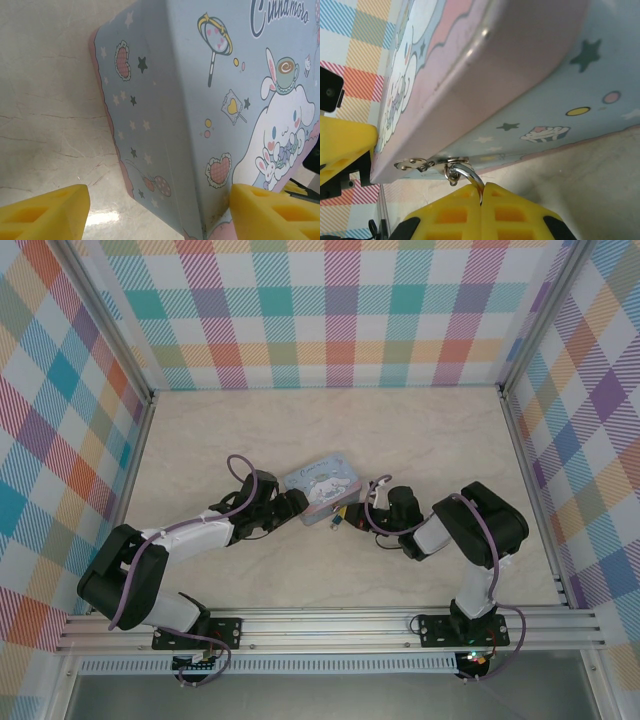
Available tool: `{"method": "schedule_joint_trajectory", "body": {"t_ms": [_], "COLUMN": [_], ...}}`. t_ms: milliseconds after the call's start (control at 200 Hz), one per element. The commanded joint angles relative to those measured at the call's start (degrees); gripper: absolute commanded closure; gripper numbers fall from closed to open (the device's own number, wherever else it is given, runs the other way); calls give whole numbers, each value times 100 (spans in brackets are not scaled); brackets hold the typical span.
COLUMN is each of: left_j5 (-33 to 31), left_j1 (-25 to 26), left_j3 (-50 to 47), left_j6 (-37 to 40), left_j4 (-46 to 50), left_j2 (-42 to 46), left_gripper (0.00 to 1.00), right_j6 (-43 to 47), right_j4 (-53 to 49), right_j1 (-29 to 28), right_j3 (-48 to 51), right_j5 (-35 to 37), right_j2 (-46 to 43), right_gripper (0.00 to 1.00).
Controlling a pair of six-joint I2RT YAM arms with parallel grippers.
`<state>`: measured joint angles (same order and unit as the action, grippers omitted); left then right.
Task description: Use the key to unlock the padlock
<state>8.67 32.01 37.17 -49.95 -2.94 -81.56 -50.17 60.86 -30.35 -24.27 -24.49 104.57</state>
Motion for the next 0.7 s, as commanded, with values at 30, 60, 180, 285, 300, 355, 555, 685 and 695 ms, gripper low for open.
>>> {"method": "schedule_joint_trajectory", "body": {"t_ms": [30,60,180,285,300,355,555,685,695], "left_j5": [-138,-137,-140,-145,-150,-155,-183,-248,-259], "left_j1": [77,73,77,77,77,77,76,69,69], "left_j3": [-201,-201,-193,-192,-192,-192,-184,-121,-111], "left_j6": [49,52,47,47,54,61,60,100,100], "left_j4": [753,751,761,775,780,782,797,868,890], "left_j2": [-106,-110,-91,-84,-86,-75,-74,-38,-36], "left_gripper": [27,27,27,27,27,27,27,26,26], "right_j6": [-218,-246,-347,-464,-481,-502,-432,-258,-244], "right_j4": [483,524,686,901,921,981,905,590,558], "right_j1": [60,71,82,99,99,99,117,136,135], "right_j3": [56,54,76,122,131,155,278,339,347], "right_j5": [242,259,321,352,360,381,551,596,613], "right_j2": [115,118,134,151,151,146,-6,-216,-235], "right_gripper": [96,96,96,96,96,96,96,96,96]}}
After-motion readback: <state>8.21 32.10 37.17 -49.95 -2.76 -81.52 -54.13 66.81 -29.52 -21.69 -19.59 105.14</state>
